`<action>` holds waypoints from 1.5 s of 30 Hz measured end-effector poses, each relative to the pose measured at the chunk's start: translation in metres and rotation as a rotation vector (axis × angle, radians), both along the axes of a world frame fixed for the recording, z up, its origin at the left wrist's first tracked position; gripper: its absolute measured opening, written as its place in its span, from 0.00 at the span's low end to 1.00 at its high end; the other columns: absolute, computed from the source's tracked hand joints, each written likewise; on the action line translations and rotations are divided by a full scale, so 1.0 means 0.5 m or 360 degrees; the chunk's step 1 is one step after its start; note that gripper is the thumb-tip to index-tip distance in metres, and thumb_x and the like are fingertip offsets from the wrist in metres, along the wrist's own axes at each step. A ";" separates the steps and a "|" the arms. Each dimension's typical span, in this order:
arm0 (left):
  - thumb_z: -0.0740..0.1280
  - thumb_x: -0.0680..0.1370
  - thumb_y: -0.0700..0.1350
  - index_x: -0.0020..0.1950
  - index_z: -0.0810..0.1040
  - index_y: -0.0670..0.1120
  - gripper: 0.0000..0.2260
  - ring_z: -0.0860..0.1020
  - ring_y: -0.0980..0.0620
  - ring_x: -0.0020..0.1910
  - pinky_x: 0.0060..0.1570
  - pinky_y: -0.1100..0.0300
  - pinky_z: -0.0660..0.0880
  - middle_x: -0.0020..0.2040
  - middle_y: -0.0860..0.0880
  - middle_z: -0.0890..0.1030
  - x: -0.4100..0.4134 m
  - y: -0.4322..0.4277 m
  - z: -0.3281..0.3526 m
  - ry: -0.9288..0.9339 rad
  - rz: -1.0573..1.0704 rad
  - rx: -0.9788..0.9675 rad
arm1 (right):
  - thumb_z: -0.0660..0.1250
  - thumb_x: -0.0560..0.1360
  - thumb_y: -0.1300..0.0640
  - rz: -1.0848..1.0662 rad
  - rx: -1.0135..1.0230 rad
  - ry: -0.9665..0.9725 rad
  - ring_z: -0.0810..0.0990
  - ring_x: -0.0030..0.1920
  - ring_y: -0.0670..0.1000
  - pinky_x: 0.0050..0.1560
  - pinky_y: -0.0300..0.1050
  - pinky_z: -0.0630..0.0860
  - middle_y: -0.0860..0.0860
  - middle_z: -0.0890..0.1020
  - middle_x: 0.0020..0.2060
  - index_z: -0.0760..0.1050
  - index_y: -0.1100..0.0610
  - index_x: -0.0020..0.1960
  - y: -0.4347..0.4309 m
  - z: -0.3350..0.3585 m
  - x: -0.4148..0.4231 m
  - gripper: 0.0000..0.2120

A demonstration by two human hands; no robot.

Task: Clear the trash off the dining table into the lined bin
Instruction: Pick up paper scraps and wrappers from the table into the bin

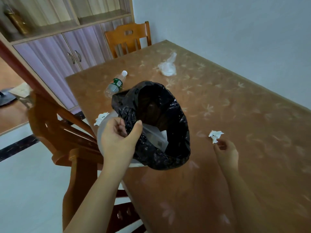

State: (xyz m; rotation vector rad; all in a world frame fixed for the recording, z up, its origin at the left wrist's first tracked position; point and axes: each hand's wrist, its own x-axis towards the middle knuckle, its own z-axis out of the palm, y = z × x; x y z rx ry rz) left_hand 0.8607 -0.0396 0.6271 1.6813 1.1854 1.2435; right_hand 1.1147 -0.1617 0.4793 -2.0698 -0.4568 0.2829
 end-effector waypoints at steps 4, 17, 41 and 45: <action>0.70 0.71 0.45 0.33 0.64 0.49 0.15 0.63 0.60 0.25 0.27 0.70 0.62 0.28 0.52 0.63 0.030 0.016 -0.010 -0.0040 0.0001 -0.0019 | 0.65 0.72 0.58 -0.0098 -0.0078 -0.0011 0.75 0.45 0.52 0.48 0.46 0.69 0.57 0.77 0.52 0.74 0.59 0.53 0.031 -0.033 0.053 0.11; 0.69 0.67 0.54 0.36 0.68 0.42 0.17 0.67 0.47 0.31 0.33 0.49 0.68 0.31 0.44 0.67 0.033 0.037 -0.026 -0.0025 -0.0014 -0.0126 | 0.66 0.72 0.56 0.0072 -0.0588 -0.0098 0.66 0.60 0.62 0.54 0.54 0.70 0.62 0.70 0.57 0.74 0.60 0.57 0.086 -0.112 0.110 0.15; 0.71 0.71 0.44 0.35 0.66 0.46 0.13 0.65 0.52 0.31 0.35 0.52 0.66 0.31 0.47 0.65 -0.045 -0.067 -0.038 -0.0098 -0.0033 -0.0196 | 0.65 0.72 0.58 0.0006 -0.0146 0.0149 0.74 0.36 0.45 0.31 0.38 0.66 0.43 0.76 0.33 0.72 0.51 0.38 -0.104 -0.047 -0.145 0.06; 0.70 0.71 0.44 0.35 0.67 0.45 0.12 0.66 0.51 0.31 0.35 0.51 0.67 0.32 0.45 0.66 -0.075 -0.087 -0.032 -0.0122 -0.0074 -0.0188 | 0.66 0.73 0.55 -0.0055 0.0056 0.0083 0.73 0.35 0.41 0.32 0.36 0.66 0.42 0.76 0.33 0.72 0.49 0.39 -0.108 0.028 -0.177 0.05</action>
